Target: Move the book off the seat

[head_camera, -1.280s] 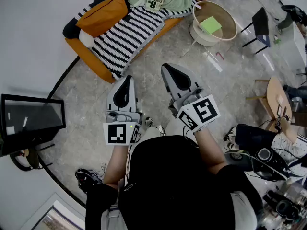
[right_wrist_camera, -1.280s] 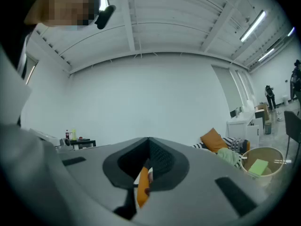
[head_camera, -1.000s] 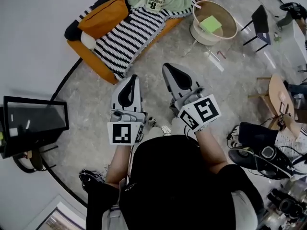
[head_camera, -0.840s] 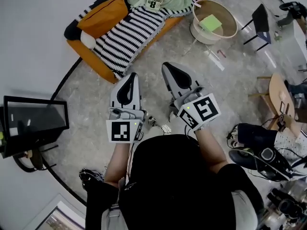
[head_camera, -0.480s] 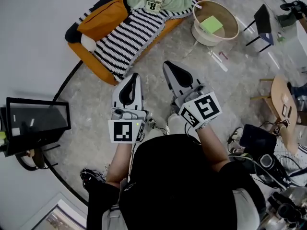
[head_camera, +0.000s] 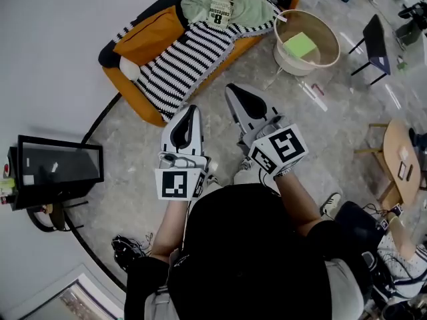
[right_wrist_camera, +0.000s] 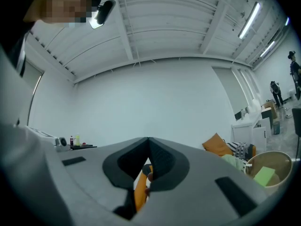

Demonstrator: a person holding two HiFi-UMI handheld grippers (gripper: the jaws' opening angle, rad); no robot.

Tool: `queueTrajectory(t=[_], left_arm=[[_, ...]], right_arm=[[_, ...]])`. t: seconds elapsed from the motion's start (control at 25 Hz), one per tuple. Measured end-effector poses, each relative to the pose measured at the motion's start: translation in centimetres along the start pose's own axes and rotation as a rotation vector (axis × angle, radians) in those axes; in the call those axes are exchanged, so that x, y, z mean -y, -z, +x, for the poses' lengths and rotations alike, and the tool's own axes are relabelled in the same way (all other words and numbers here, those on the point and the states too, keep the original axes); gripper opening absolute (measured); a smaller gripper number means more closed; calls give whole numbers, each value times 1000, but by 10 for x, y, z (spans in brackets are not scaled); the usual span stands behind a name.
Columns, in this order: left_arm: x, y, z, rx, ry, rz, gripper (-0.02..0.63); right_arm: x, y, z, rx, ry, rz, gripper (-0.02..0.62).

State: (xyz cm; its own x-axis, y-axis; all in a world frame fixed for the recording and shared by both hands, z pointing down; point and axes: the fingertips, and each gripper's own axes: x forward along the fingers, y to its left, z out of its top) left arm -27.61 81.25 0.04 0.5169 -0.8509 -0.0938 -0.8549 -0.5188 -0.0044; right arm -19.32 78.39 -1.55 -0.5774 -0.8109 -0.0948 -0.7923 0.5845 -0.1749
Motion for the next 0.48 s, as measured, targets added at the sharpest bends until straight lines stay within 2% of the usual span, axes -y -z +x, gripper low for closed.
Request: queueTrajectory(t=[0.32,0.48], left_arm=[[27,-2,29,21,-62,9,11],[39,5,38,7,-63,6,11]], right_arm=[[43,-8,-18,-1,-45,-5,14],[59,-6,-26,-7,-37,1,14]])
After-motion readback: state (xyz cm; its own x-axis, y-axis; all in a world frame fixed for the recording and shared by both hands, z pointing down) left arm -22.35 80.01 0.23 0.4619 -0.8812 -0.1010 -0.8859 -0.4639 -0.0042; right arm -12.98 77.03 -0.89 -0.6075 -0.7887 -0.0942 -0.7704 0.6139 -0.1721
